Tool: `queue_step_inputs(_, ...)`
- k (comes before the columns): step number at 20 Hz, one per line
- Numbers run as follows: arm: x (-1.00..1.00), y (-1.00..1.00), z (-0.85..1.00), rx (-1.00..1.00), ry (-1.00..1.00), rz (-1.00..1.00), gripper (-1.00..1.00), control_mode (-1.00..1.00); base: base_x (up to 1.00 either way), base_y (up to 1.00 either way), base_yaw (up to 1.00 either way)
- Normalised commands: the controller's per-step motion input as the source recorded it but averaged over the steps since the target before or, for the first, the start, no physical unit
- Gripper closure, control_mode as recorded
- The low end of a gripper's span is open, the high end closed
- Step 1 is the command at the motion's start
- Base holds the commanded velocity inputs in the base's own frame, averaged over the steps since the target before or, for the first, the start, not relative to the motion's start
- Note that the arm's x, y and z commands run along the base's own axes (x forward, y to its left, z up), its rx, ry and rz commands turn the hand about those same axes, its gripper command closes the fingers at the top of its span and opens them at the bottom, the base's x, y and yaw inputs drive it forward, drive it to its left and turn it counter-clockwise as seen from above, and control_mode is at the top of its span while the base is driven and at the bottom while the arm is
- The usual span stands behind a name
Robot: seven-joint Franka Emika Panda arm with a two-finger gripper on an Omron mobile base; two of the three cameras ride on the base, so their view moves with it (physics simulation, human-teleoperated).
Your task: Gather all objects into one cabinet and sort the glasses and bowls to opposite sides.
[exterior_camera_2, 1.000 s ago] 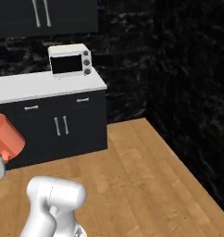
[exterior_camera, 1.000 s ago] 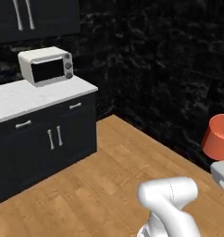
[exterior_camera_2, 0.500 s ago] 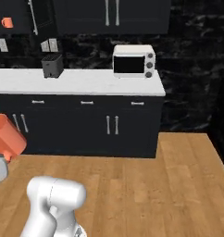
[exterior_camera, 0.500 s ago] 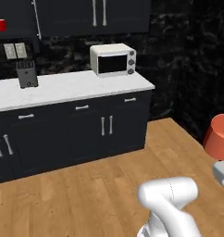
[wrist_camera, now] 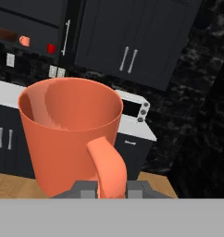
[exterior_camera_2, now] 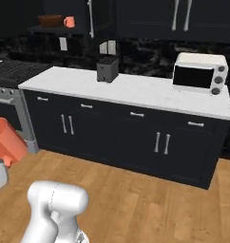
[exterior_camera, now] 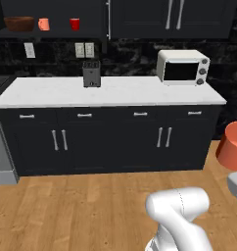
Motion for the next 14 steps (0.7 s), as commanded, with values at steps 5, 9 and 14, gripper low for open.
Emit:
queue_step_inputs(5,0.00,0.00,0.00,0.00,0.00,0.00,1.00,1.00,1.00,0.04,0.34)
queue_step_inputs(9,0.00,0.00,0.00,0.00,0.00,0.00,1.00,1.00,0.88,0.32,0.28)
queue_step_inputs(14,0.00,0.00,0.00,0.00,0.00,0.00,1.00,1.00,-0.83,0.89,0.41)
